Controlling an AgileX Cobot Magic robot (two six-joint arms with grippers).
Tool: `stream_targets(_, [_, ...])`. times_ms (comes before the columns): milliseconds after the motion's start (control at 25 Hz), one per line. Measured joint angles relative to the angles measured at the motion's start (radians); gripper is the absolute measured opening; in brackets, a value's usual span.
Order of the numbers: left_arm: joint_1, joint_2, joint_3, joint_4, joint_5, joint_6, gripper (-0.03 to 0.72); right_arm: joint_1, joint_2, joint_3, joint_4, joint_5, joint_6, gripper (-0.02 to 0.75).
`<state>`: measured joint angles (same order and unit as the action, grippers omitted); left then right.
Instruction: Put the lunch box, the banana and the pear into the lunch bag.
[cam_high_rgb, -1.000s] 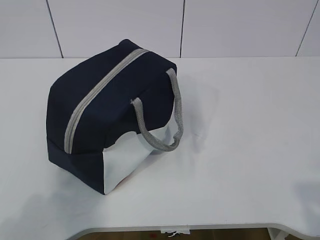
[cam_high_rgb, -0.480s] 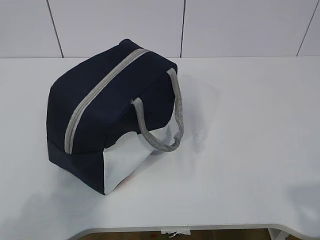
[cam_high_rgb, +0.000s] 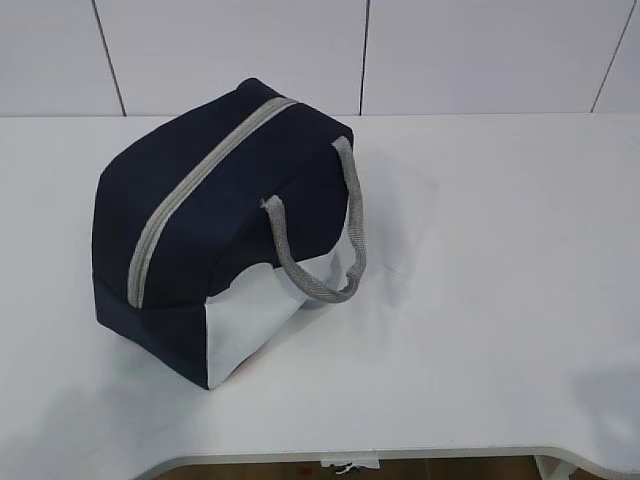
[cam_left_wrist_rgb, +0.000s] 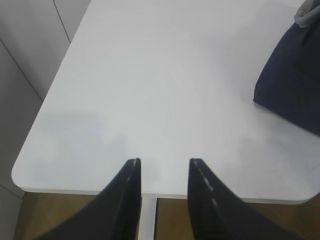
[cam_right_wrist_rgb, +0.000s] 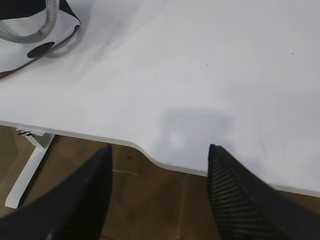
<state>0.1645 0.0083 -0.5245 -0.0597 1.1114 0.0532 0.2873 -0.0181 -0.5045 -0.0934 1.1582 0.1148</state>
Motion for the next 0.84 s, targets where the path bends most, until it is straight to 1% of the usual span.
stream_targets(80, [0.0,0.0,0.0,0.0,0.0,0.0,0.243,-0.008,0.0,0.0,0.0,0.0,0.0,0.467])
stream_targets(160, [0.0,0.0,0.0,0.0,0.0,0.0,0.243,-0.035,0.0,0.0,0.0,0.0,0.0,0.468])
stream_targets(360, [0.0,0.0,0.0,0.0,0.0,0.0,0.242,-0.158,0.0,0.0,0.0,0.0,0.0,0.468])
stream_targets(440, [0.0,0.0,0.0,0.0,0.0,0.0,0.242,-0.172,0.0,0.0,0.001,0.0,0.0,0.467])
stream_targets(840, [0.0,0.0,0.0,0.0,0.0,0.0,0.242,-0.175,0.0,0.0,0.002,-0.002,0.0,0.468])
